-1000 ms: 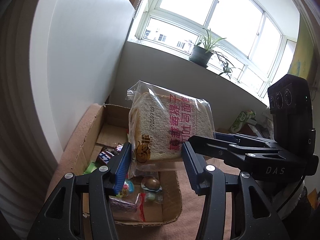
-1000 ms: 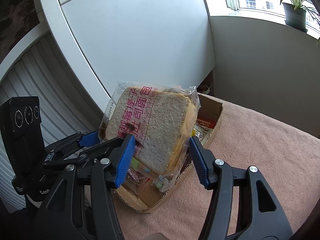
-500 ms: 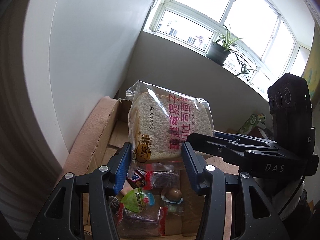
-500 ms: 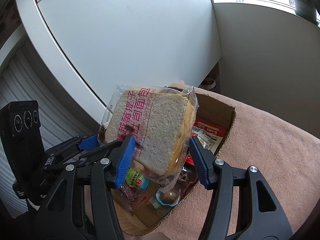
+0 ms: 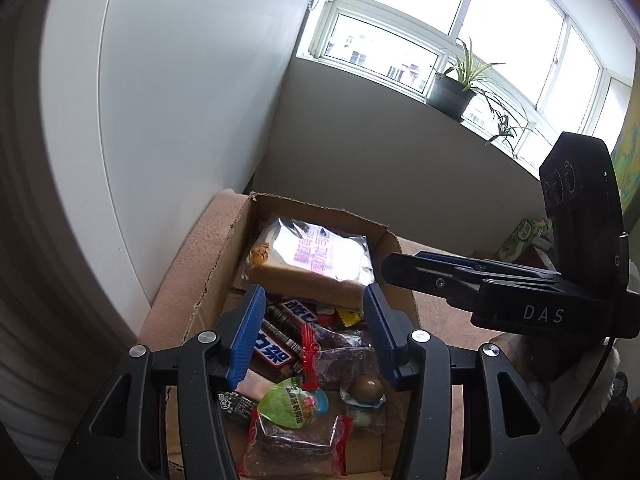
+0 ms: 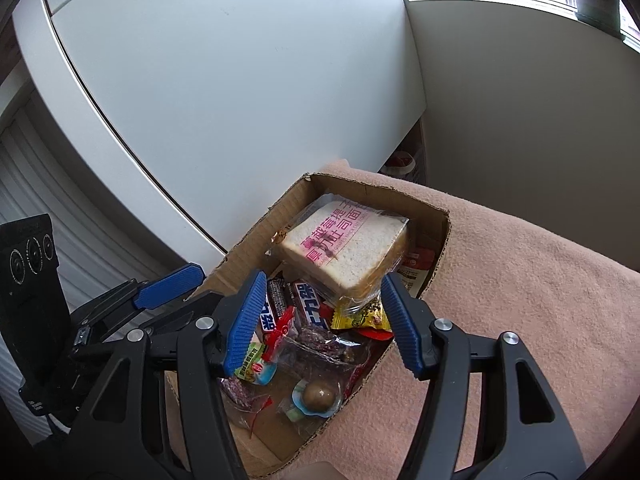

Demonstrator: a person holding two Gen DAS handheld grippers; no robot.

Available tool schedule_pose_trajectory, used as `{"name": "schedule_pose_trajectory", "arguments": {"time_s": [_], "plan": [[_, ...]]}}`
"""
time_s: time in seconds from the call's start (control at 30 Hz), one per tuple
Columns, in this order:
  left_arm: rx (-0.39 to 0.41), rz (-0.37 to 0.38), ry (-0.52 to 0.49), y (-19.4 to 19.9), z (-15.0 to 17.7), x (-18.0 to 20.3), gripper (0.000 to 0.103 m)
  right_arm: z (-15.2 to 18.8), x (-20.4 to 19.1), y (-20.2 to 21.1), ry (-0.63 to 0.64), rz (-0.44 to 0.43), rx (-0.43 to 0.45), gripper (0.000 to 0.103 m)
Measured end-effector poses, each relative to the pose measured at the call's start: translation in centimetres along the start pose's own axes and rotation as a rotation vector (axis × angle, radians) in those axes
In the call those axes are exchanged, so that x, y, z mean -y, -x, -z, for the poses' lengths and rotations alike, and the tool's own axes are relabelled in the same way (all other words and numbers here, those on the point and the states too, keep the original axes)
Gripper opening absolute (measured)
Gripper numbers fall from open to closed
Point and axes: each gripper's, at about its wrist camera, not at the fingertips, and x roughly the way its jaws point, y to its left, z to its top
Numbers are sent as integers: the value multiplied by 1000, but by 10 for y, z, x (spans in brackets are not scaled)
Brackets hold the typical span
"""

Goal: Organize snacks

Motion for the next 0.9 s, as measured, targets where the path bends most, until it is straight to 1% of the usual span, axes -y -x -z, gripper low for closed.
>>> {"name": "schedule_pose_trajectory", "arguments": {"time_s": [0.23, 0.33, 0.37, 0.4, 0.43, 0.47, 0.53, 0.57, 0.6, 0.63, 0.7, 0.77, 0.87, 0.9], "plan": [[11, -18, -12, 9, 4, 2, 49, 6, -1, 13, -8, 11, 10, 62], [18, -38, -26, 15, 6, 6, 53, 13, -3, 18, -2, 19, 14, 63], [19, -48, -30, 17, 8, 8, 55, 16, -4, 21, 3, 26, 18, 65], [23, -53, -33, 20, 9, 9, 58, 20, -6, 24, 8, 32, 23, 69], [28, -58, -35, 22, 10, 11, 63, 24, -6, 26, 11, 37, 29, 71], [33, -68, -36, 26, 12, 11, 66, 28, -7, 30, 12, 40, 35, 73], [39, -80, -35, 31, 15, 14, 68, 36, -9, 35, 13, 48, 42, 74], [40, -84, -34, 34, 18, 15, 74, 39, -9, 38, 14, 54, 47, 74], [44, -91, -33, 36, 20, 17, 75, 43, -10, 41, 18, 62, 53, 75], [45, -101, -33, 38, 22, 19, 76, 47, -11, 44, 23, 73, 60, 77], [48, -117, -38, 43, 27, 23, 77, 57, -13, 52, 31, 95, 78, 83], [53, -129, -45, 49, 32, 28, 81, 65, -14, 61, 37, 110, 97, 85], [62, -155, -55, 57, 40, 34, 81, 77, -19, 73, 48, 137, 124, 87], [67, -160, -55, 61, 43, 36, 81, 81, -22, 78, 55, 149, 135, 90]]}}
